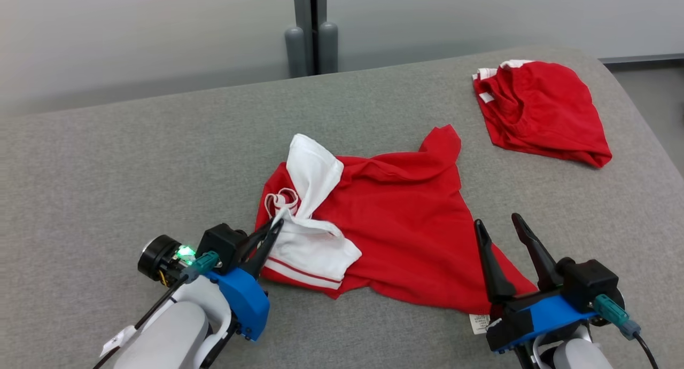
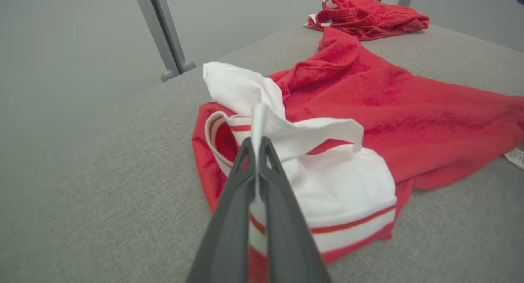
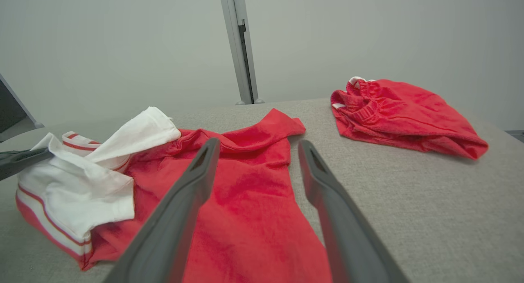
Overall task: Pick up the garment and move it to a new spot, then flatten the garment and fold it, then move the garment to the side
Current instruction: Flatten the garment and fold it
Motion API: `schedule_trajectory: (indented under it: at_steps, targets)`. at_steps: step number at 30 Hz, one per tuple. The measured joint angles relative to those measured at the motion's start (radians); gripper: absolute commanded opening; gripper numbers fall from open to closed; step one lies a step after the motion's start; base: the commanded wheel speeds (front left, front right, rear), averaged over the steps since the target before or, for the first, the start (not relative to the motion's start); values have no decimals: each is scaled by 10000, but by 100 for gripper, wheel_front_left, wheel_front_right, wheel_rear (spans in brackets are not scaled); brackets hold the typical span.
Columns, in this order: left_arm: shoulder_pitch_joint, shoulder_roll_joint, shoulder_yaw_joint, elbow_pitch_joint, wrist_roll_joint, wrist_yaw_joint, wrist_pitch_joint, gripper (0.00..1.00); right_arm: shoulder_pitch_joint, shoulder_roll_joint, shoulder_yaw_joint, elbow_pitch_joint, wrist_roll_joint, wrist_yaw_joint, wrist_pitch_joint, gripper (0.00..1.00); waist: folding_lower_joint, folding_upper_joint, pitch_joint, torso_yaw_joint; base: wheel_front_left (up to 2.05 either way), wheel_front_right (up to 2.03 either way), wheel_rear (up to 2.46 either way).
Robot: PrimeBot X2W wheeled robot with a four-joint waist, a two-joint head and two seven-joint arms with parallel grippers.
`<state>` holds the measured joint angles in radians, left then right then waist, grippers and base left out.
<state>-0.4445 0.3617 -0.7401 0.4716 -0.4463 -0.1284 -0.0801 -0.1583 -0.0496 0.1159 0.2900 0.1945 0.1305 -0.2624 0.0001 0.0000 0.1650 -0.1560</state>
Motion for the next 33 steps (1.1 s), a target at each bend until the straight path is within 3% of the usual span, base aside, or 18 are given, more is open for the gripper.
schedule_trajectory:
  at_steps: [9, 23, 28, 30, 33]
  targets:
    - [277, 148, 518, -107, -17, 677, -1358, 0, 233, -2, -153, -17, -4, 0, 0, 100, -1, 0, -458, 905, 0, 0, 0]
    - [3106, 418, 984, -1801, -397, 1722, -1783, 0, 337, 8, -134, 100, -48, 0, 0, 100, -1, 0, -403, 2164, 0, 0, 0]
    - [3909, 232, 1160, -1720, -709, 1760, -1801, 0, 327, 6, -119, 157, -48, 0, 0, 100, -1, 0, -317, 2300, 0, 0, 0]
    - [4057, 111, 1235, -1626, -809, 1764, -1802, 100, 315, 4, -94, 192, -48, 0, 0, 100, -1, 0, -308, 2294, 0, 0, 0]
    - [4062, 81, 1894, -2021, -589, 2002, -1804, 100, 282, 6, -111, 251, -48, 2, 0, 100, -1, 0, -328, 2226, 0, 0, 0]
